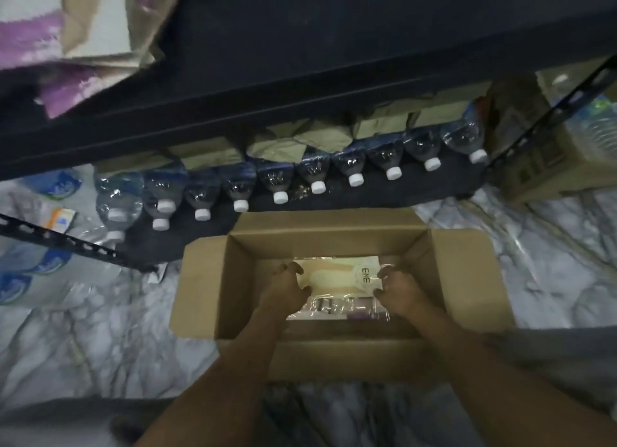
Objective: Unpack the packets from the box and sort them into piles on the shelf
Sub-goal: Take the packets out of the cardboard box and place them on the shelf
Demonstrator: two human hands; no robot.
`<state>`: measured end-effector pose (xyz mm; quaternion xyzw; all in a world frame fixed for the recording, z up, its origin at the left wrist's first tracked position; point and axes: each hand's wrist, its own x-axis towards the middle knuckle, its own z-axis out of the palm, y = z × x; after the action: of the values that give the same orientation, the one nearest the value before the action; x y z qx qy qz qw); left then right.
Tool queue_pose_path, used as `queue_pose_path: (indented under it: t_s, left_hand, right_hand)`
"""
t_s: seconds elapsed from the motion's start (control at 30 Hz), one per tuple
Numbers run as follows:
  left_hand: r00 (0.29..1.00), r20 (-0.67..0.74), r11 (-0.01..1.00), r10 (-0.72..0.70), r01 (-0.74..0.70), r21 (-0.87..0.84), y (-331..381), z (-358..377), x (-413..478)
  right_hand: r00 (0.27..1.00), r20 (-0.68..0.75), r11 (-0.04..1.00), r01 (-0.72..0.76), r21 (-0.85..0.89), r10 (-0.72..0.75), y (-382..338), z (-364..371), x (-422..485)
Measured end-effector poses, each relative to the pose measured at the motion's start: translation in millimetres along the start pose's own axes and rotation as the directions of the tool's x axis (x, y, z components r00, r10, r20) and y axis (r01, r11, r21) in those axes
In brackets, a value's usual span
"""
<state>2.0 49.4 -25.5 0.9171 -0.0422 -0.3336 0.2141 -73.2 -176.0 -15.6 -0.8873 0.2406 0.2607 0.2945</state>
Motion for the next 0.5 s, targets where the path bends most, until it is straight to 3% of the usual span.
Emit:
queue_pose_path:
  t_s: [0.17, 0.37, 0.5]
  left_hand:
    - [0.991, -0.02, 0.991, -0.133, 0.134, 0.029, -10, 21, 39]
    - [0.949, -0.168, 0.954, -0.267, 0.235, -0.185, -10, 37, 65]
    - [0.958, -0.108, 0.935, -0.267, 0.23, -0.271, -13, 41, 70]
  right_hand:
    - [0.998, 0.016, 0.997, -0.064, 0.033, 0.064, 5, 15, 18]
    - [0.997, -0.034, 0.988, -0.057, 0.142, 0.063, 2, 22, 25]
    - [0.998, -0.027, 0.987, -0.059, 0.152, 0.064, 0, 21, 23]
